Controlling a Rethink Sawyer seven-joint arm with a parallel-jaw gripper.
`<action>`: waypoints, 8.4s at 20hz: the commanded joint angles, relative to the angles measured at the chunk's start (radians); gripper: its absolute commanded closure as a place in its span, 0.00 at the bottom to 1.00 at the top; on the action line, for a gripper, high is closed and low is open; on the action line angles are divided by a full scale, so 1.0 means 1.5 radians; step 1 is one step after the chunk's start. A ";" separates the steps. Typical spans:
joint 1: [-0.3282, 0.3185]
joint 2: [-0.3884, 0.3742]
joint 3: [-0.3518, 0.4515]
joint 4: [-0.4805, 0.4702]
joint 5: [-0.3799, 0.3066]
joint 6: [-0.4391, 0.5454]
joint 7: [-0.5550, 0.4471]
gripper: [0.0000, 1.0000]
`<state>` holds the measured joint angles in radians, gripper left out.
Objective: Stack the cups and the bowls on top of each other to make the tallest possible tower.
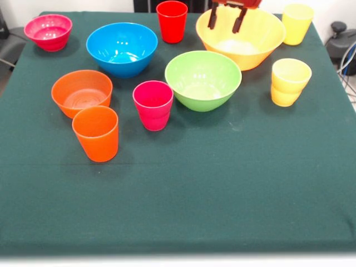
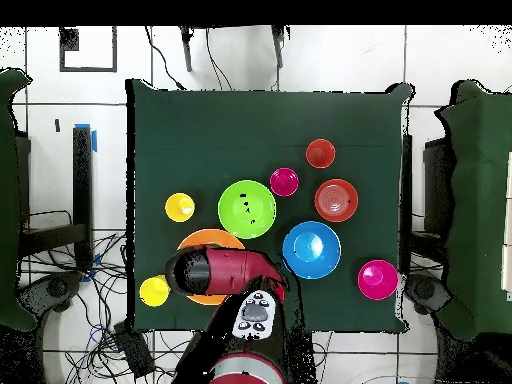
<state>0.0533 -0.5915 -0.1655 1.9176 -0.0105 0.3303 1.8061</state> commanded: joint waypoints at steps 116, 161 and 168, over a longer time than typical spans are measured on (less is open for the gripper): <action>0.076 0.038 0.026 -0.053 0.119 0.066 0.175 0.00; 0.109 0.039 0.022 -0.095 0.158 0.118 0.189 0.00; 0.107 0.000 0.019 -0.078 0.158 0.152 0.183 0.00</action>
<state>0.2091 -0.5683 -0.1924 1.7969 0.1889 0.4345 1.8936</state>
